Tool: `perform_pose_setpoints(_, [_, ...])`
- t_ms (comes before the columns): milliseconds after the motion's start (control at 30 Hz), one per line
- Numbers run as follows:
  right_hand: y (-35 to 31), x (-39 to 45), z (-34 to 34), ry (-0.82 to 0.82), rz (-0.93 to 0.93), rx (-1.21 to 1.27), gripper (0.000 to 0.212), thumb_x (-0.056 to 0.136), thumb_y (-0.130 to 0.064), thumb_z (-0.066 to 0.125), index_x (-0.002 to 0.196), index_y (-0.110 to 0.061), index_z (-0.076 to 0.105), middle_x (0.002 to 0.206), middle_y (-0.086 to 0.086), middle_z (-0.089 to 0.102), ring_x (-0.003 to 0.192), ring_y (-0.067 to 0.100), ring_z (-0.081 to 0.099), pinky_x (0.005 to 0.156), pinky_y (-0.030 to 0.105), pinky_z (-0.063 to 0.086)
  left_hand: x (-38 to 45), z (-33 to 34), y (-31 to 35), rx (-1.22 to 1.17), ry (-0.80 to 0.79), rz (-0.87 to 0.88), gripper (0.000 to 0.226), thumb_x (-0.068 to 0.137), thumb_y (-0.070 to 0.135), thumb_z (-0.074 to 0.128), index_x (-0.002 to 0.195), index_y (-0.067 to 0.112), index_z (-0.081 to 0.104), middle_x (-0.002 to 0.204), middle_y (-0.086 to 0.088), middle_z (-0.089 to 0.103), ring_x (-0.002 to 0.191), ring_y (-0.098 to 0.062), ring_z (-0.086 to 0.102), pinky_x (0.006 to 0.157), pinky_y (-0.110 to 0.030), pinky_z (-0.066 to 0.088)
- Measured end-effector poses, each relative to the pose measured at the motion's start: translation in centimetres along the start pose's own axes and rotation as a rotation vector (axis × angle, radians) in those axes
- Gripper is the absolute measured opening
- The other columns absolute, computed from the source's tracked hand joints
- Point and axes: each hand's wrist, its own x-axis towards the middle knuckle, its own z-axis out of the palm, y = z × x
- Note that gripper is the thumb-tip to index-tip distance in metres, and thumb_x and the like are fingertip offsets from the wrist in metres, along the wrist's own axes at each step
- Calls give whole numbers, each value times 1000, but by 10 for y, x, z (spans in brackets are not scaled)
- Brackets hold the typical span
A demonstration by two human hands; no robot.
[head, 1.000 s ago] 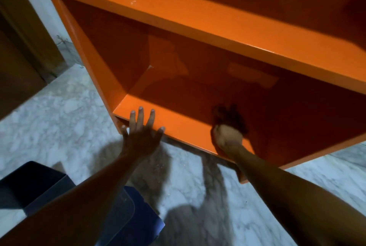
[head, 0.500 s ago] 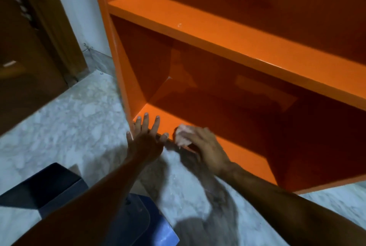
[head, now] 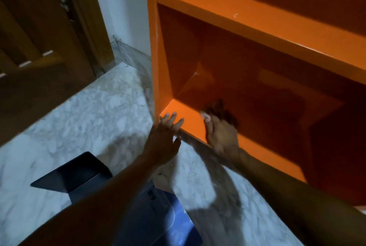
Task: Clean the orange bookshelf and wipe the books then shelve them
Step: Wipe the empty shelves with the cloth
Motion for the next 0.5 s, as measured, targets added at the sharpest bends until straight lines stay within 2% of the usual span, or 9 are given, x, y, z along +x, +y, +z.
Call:
perform_pose_setpoints(33, [-11,-9,0,7,-48,-10,48,102,-46,24,143,-34,47,142,7,54,121,37,52,102,44,35,-5,-5,-7,-33,64,-1,48,89,24,46,134,12,60,144,-14,55,133,-33,52,100,-52,49])
perform_pose_setpoints(100, [-28,-24,-3,-32,-229,8,54,96,-45,28,142,-28,50,144,6,51,121,32,44,103,42,28,-14,-21,-13,-129,187,-70,38,80,2,55,112,13,70,119,-11,69,110,-30,65,89,-44,55])
perform_pose_setpoints(133, [-34,-29,-5,-103,-340,53,54,92,-43,31,140,-28,53,145,3,49,122,27,39,103,41,26,-18,-29,-13,-145,239,-110,37,76,-5,57,106,13,71,110,-9,68,101,-29,65,84,-43,56])
perform_pose_setpoints(200, [-45,-32,-12,-150,-545,155,48,90,-35,39,133,-29,59,141,-1,53,116,22,39,95,38,30,-22,-40,-18,-105,298,-149,40,75,-11,60,109,9,67,107,-11,64,96,-30,61,77,-47,56])
perform_pose_setpoints(267, [-54,-24,-23,-64,-605,259,41,90,-29,47,128,-25,63,133,-1,57,109,21,46,89,35,34,-22,-51,-23,-113,310,-122,53,79,-10,59,127,10,58,122,-12,61,109,-30,58,85,-49,56])
perform_pose_setpoints(333, [-49,2,-19,52,-479,353,42,86,-24,53,127,-21,63,127,2,60,110,24,54,93,35,40,-19,-63,-24,-154,309,-51,56,88,4,53,143,13,46,142,-13,52,130,-29,50,102,-49,50])
perform_pose_setpoints(367, [-46,21,-17,51,-363,394,43,88,-24,49,129,-21,61,129,4,62,114,24,57,98,36,42,-16,-69,-24,-160,308,-4,52,95,17,47,147,11,41,148,-14,47,137,-29,45,109,-49,45])
perform_pose_setpoints(433, [-32,71,-3,83,-179,358,45,93,-39,39,130,-24,60,130,3,64,120,22,59,105,41,43,-9,-80,-22,-132,293,90,59,104,40,28,151,4,33,157,-19,35,148,-28,31,119,-47,31])
perform_pose_setpoints(500, [-9,128,17,116,-31,276,54,90,-60,37,125,-27,63,121,-3,67,114,21,63,98,42,48,-2,-87,-21,-104,292,166,64,105,41,24,151,-4,30,160,-17,26,152,-19,16,124,-40,19])
